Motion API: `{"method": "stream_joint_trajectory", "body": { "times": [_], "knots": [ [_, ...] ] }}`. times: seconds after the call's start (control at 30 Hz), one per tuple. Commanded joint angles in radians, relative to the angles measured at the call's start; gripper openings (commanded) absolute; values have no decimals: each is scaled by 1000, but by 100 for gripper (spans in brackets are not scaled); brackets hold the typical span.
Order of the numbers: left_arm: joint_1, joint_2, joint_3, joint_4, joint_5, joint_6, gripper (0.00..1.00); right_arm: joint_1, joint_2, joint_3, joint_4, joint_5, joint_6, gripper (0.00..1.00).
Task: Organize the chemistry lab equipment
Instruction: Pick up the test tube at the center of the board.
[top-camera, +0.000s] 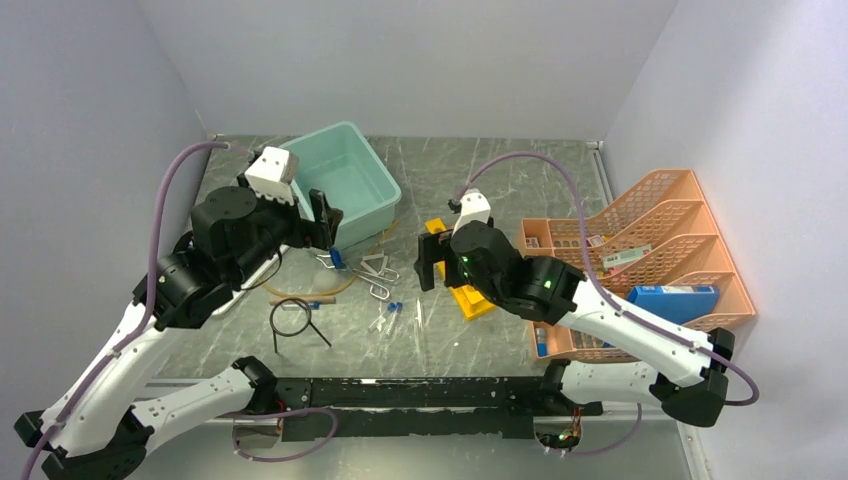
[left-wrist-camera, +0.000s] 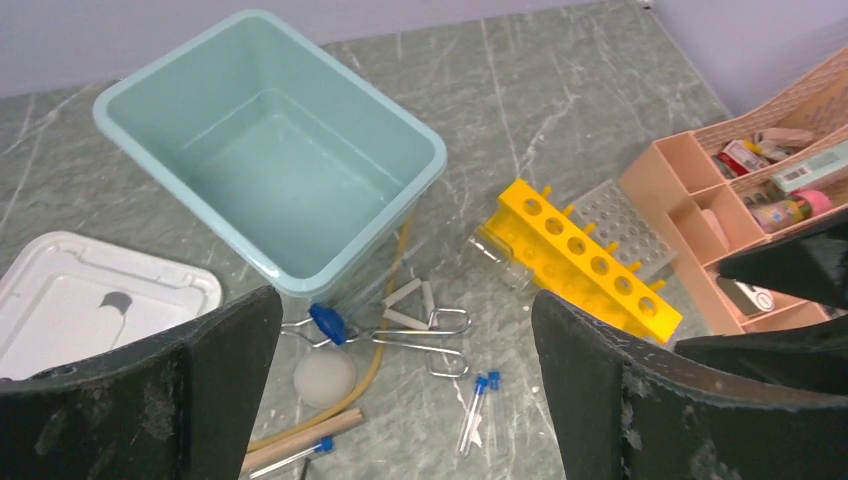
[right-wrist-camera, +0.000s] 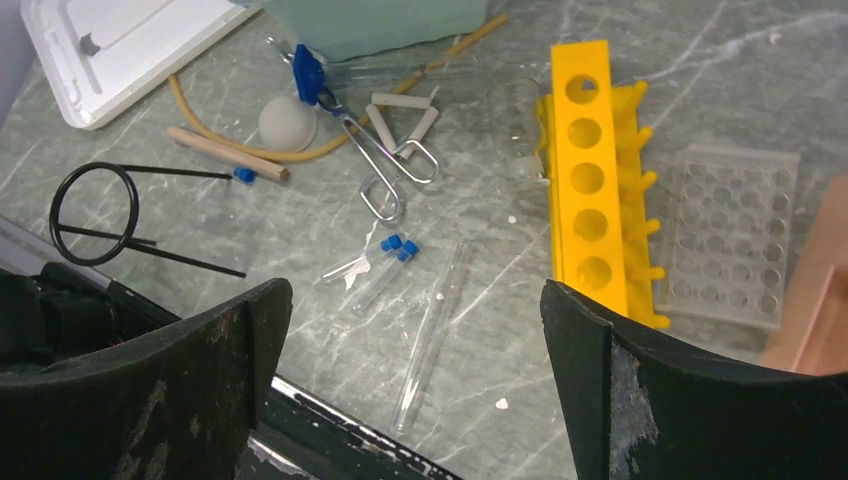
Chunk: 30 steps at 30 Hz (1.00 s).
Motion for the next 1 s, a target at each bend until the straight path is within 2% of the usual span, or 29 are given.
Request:
{"method": "stream_joint_trajectory", "body": {
  "times": [0.0,0.1,0.27,0.43,0.67,0.97],
  "knots": [
    [-12,-24,-33,-44,-83,-4,100,12,8,64,-154,78,115,100],
    [-12,-34,-62,-50,-90,-9,100,14,20,63,-194,77,170,100],
    [-14,-48,-105,-64,-83,-23,100,15,46,23,-210,0,168,100],
    [-15,-66,-141,-68,-73,-39,100,18,36,-79,-126,-91,195,98],
    [-15,-86,-194,-56,-45,-54,100,18,116,-139,-85,-163,263,91],
    [-15,-132,-288,-11,-8,-92,100,19,244,-194,-50,-142,390,81]
  ]
}}
